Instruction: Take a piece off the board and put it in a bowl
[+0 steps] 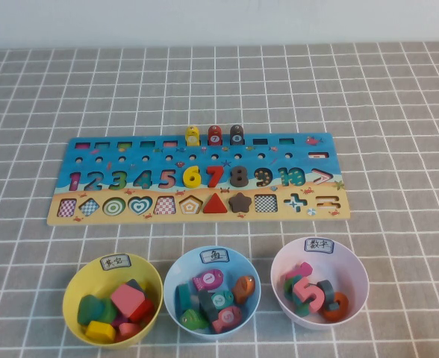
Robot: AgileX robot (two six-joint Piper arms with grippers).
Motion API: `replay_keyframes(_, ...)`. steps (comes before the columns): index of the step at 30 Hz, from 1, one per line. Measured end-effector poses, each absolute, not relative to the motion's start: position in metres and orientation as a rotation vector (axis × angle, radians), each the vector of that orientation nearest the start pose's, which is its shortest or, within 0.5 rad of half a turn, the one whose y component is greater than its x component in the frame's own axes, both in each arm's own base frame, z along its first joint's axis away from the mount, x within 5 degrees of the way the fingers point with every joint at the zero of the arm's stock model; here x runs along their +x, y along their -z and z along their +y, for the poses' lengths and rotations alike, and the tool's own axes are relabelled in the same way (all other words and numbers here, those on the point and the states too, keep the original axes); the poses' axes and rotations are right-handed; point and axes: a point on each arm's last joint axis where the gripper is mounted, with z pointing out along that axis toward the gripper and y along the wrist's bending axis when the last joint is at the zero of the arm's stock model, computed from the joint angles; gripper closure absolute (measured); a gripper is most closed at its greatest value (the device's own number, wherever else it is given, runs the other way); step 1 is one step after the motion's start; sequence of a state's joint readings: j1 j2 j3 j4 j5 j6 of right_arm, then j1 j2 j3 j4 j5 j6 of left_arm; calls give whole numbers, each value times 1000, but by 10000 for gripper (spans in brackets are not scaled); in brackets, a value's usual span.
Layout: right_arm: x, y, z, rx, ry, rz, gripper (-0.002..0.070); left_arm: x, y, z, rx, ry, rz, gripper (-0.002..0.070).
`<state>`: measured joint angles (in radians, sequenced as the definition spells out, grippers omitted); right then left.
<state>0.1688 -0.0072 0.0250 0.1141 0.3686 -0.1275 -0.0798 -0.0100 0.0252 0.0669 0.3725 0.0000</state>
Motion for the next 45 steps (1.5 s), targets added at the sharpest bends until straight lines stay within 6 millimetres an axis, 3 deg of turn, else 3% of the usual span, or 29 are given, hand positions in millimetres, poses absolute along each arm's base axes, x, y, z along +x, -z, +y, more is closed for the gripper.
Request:
replay_keyframes(18,51,-172,13,-193,-160,1860,694,53,-172,-2,116,-11,1867,675)
replay_keyframes(31,54,-195,17,233,-609,1626,694,53,-172,-2,116,-11,1867,675)
replay_keyframes(45,54,-196,20,382,-802,1616,694,53,-172,-2,116,-11,1867,675)
